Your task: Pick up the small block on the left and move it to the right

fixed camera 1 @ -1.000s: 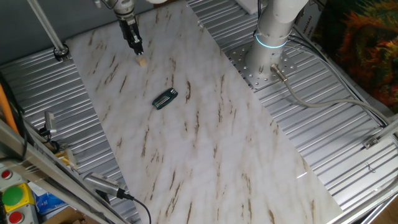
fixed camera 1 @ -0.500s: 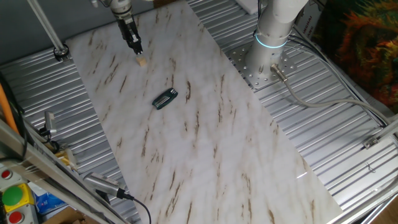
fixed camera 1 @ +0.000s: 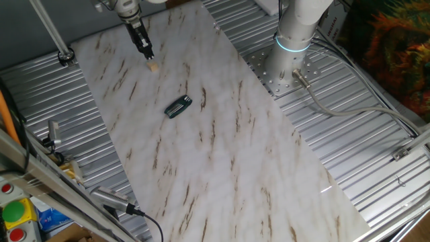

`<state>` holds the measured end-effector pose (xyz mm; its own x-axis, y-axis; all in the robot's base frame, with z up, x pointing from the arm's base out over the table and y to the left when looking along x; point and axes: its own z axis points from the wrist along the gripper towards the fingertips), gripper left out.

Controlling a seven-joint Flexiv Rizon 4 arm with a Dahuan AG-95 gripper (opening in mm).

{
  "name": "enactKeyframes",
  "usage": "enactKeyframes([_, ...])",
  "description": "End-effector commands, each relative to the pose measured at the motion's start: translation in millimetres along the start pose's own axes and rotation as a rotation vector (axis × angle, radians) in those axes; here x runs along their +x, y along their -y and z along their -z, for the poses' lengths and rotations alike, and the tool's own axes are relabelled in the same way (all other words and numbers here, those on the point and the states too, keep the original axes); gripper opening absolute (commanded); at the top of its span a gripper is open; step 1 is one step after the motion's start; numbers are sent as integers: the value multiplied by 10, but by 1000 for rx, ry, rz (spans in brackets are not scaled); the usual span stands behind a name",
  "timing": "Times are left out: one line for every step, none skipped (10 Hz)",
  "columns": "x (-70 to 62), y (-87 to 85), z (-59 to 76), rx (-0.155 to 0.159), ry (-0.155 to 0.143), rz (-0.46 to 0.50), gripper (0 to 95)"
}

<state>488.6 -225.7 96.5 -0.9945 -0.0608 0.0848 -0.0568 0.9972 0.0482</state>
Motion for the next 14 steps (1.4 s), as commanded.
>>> enactKeyframes([-2,10,-21,1,2,5,570])
enactKeyframes([-5,12,-27,1,2,5,570])
enactKeyframes([-32,39,-85,0,0,11,570])
enactKeyframes([-54,58,-131,-1,0,13,570])
enactKeyframes([-84,89,-204,-1,-1,20,570])
enactKeyframes([-137,137,-337,-2,4,24,570])
enactKeyframes([-170,158,-432,-1,4,24,570])
enactKeyframes([-182,164,-468,0,5,24,570])
enactKeyframes([-216,159,-573,-2,5,22,570])
enactKeyframes([-220,131,-589,2,4,21,570])
enactKeyframes([-220,102,-612,3,4,20,570])
enactKeyframes([-212,87,-628,2,4,19,570])
enactKeyframes([-200,79,-642,0,4,19,570])
enactKeyframes([-194,80,-647,-1,3,21,570])
